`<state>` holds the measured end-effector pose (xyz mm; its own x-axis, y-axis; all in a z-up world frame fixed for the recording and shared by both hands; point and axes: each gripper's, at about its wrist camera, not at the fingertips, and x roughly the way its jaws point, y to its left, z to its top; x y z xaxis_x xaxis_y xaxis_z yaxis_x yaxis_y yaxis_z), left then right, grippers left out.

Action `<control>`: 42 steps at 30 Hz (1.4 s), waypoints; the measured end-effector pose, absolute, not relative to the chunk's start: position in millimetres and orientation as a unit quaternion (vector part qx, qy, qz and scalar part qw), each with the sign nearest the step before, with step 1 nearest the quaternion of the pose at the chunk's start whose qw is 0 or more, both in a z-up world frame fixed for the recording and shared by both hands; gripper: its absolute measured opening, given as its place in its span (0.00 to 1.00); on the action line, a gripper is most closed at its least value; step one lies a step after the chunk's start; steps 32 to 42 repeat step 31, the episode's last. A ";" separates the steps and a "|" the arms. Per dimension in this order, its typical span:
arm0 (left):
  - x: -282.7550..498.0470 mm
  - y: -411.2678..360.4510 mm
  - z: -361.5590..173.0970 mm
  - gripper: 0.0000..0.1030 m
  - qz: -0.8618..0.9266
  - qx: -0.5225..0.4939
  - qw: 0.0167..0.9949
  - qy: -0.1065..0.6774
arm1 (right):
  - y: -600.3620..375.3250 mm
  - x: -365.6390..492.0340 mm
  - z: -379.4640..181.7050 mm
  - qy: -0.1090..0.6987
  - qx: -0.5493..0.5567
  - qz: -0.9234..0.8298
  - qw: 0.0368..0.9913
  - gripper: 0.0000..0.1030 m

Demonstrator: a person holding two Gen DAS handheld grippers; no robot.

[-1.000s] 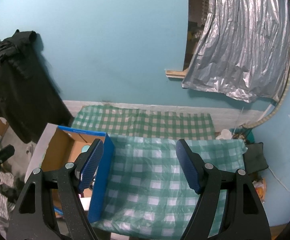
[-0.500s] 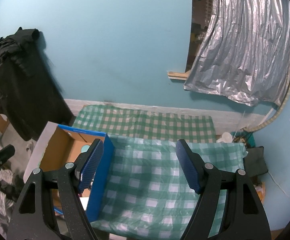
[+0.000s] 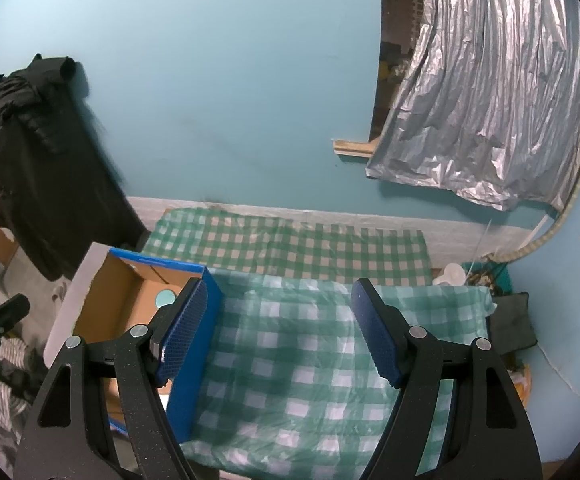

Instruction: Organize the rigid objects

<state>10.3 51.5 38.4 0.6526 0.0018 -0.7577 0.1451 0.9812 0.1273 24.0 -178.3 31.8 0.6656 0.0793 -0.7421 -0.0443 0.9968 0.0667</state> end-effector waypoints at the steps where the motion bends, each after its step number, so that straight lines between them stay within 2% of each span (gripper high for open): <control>1: 10.3 51.8 37.4 0.99 -0.039 0.087 0.904 0.416 | -178.2 24.2 31.8 0.408 0.021 0.034 0.912 0.72; 42: 10.4 46.5 31.3 0.99 -0.037 0.095 0.897 0.429 | -177.7 30.9 19.9 0.414 0.016 0.049 0.909 0.72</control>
